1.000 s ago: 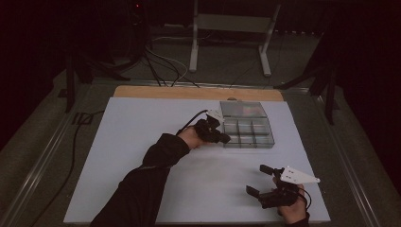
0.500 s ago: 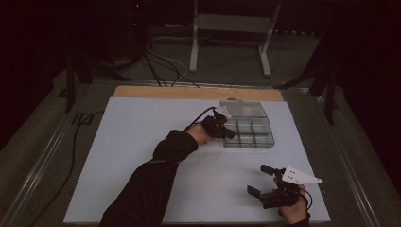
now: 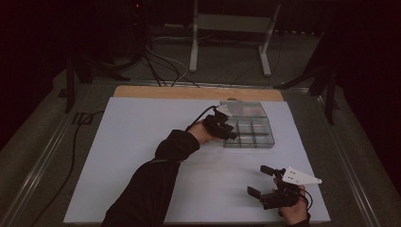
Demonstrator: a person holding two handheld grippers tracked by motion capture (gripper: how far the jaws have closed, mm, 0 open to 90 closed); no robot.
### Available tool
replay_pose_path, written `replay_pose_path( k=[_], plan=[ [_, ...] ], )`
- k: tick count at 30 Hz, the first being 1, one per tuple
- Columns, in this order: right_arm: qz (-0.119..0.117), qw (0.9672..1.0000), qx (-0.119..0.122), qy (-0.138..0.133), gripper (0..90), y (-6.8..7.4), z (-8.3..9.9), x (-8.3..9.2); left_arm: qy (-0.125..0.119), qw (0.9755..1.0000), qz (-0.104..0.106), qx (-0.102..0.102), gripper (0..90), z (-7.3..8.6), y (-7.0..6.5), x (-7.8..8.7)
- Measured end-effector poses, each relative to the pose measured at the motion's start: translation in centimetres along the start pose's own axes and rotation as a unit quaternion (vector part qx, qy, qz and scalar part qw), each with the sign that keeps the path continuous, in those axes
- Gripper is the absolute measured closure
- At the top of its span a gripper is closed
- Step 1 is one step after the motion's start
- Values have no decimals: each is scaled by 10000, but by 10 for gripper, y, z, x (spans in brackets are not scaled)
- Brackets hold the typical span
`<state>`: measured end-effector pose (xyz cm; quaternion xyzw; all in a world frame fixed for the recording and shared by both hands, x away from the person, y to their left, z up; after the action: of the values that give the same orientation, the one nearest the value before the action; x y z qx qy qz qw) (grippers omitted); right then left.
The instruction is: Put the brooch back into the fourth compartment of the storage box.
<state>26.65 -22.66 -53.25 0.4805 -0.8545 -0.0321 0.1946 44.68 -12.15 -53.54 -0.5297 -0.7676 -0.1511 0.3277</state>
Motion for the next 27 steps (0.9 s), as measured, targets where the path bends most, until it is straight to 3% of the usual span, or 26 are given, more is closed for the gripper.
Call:
replay_pose_path(
  k=[2, 13, 21, 23, 27],
  plan=[
    [6, 10000, 1, 10, 0, 0, 0, 0, 19, 10000, 2, 32, 468, 1, -1, 2],
    [4, 10000, -15, 35, 0, 0, 1, -1, -251, 9994, -80, 221, 192, 1, -2, 27],
    [36, 10000, -46, 35, 0, -2, 1, -1, -345, 9991, -7, 263, 75, 10, 0, 49],
    [41, 10000, -58, 39, 0, -2, 1, -1, -304, 9992, 108, 246, 26, 14, -2, 54],
    [47, 10000, -68, 35, 0, -2, 1, -1, -341, 9993, 79, 108, 12, 23, -2, 63]
  ],
)
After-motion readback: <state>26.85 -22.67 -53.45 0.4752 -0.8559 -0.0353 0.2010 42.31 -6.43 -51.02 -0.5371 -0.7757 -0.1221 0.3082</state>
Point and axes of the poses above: each handheld gripper's, and its own axes: x roughly backward along the jaws, z roughly out of its underside, y roughly to its left, the point moved 9 cm from there along -x, roughly forward along the jaws, and after that the axes turned 6 degrees about -z, right-handed, at the moved point
